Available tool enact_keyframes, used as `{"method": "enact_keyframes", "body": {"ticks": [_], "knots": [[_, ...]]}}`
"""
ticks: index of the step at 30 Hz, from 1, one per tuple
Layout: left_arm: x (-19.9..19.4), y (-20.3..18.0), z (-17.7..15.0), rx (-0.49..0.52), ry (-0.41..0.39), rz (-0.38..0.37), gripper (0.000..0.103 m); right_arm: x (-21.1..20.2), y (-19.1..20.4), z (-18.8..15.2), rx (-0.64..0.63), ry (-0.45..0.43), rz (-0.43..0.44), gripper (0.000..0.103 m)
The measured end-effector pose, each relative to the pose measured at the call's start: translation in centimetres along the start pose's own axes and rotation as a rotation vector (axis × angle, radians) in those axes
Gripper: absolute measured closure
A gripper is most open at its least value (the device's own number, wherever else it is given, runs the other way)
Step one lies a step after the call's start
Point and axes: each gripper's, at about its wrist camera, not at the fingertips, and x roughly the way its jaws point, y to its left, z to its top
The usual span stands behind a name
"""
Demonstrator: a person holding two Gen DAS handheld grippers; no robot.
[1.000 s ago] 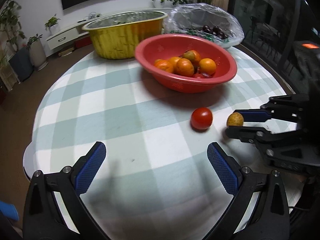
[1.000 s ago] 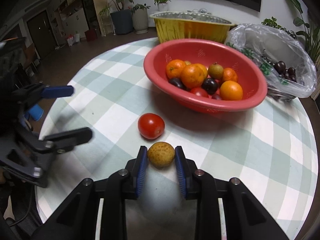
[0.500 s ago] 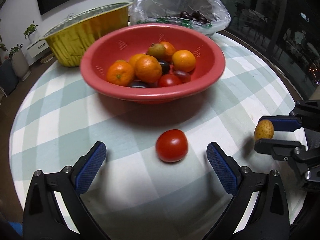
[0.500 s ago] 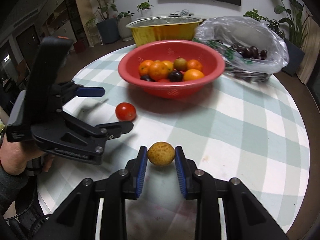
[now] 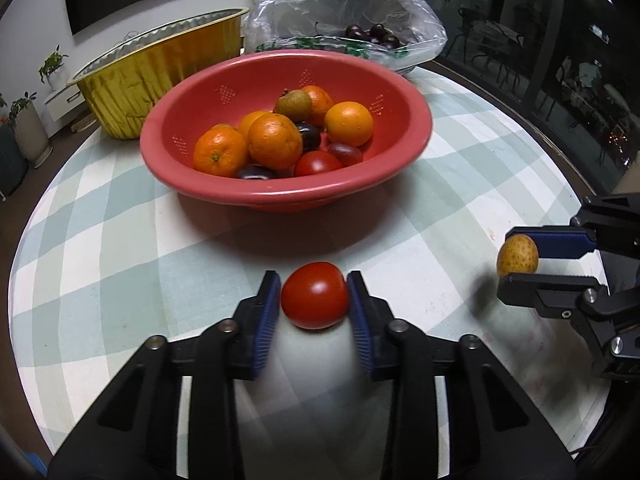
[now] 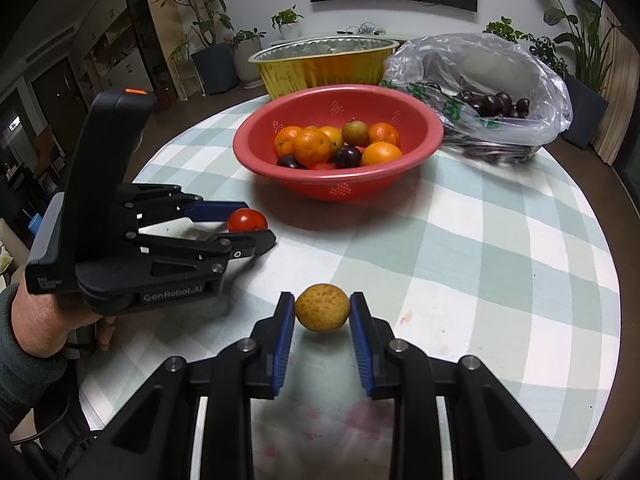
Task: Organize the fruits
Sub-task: 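Carry tomato and brown fruit into the red bowl and open both grippers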
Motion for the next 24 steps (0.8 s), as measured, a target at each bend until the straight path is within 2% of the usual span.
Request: {"method": "enact_keyframes", "body": {"ticks": [10, 15, 20, 24], "knots": [[-2.0, 1.1, -1.0, -0.045, -0.029, -0.014, 0.073, -0.2, -0.4, 0.5, 0.022, -0.012, 0.015, 0.073], [-4.4, 2.0, -0.8, -0.072, -0.073, -0.033, 0.073, -0.7, -0.7, 1.2, 0.025, -0.027, 0.016, 0.073], [-6.6, 3.6, 1.3, -0.096, -0.131, -0.034, 0.073, -1.6, -1.5, 3.0, 0.029, -0.053, 0.010, 0.073], [-6.9, 5.0, 4.3, -0.101, -0.156, -0.015, 0.073, -2.0, -2.0, 5.4, 0.005, -0.075, -0.004, 0.073]]}}
